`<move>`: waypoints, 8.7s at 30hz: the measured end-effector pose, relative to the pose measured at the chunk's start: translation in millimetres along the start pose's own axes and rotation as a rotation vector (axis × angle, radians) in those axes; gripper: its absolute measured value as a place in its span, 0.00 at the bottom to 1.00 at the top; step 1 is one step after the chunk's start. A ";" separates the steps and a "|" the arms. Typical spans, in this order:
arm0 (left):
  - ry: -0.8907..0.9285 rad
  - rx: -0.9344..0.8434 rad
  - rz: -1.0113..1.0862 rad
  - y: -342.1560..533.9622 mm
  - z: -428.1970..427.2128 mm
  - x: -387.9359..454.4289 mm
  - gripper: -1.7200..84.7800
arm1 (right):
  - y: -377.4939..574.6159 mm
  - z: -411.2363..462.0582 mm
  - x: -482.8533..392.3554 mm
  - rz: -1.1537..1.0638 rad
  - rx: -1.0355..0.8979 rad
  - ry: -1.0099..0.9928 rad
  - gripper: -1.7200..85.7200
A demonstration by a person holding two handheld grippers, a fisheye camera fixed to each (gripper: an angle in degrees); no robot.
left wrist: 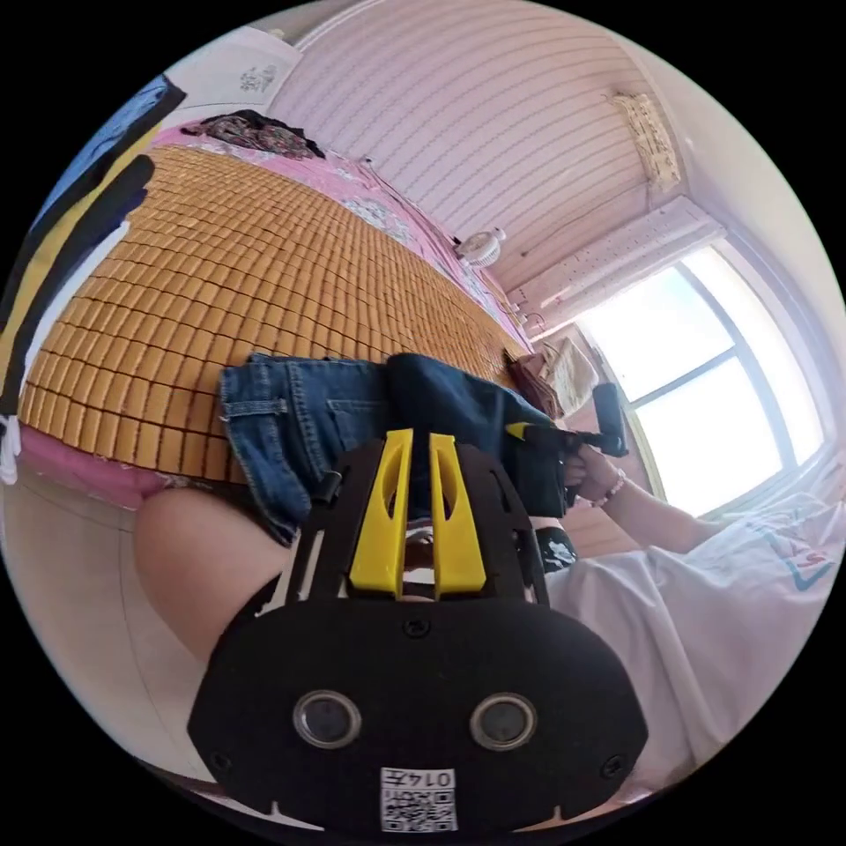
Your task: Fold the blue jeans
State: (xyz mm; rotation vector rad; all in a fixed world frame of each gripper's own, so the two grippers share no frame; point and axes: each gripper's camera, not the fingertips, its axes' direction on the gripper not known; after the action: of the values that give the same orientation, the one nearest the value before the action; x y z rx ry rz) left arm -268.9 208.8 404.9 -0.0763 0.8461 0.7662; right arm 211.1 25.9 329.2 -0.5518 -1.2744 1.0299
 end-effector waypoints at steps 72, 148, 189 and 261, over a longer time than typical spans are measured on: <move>-0.313 0.371 -0.003 -187.9 -259.8 46.2 0.01 | 388.1 -333.1 132.7 0.463 1.149 0.341 0.02; -0.548 0.157 -0.419 -169.4 16.2 -193.5 0.01 | 91.5 -133.0 178.1 0.484 0.358 0.796 0.02; -0.228 -0.195 0.146 -51.1 88.6 28.0 0.01 | 405.7 -185.0 123.9 0.953 0.523 0.571 0.09; -0.354 0.543 -0.678 127.6 -322.6 -169.1 0.01 | 487.7 -116.2 180.1 1.242 0.629 0.434 0.20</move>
State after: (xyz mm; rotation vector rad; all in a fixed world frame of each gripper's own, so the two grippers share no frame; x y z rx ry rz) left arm -629.5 91.2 334.1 0.2419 0.6044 -0.1014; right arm 160.0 433.2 -10.4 -1.0146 -0.0543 2.0649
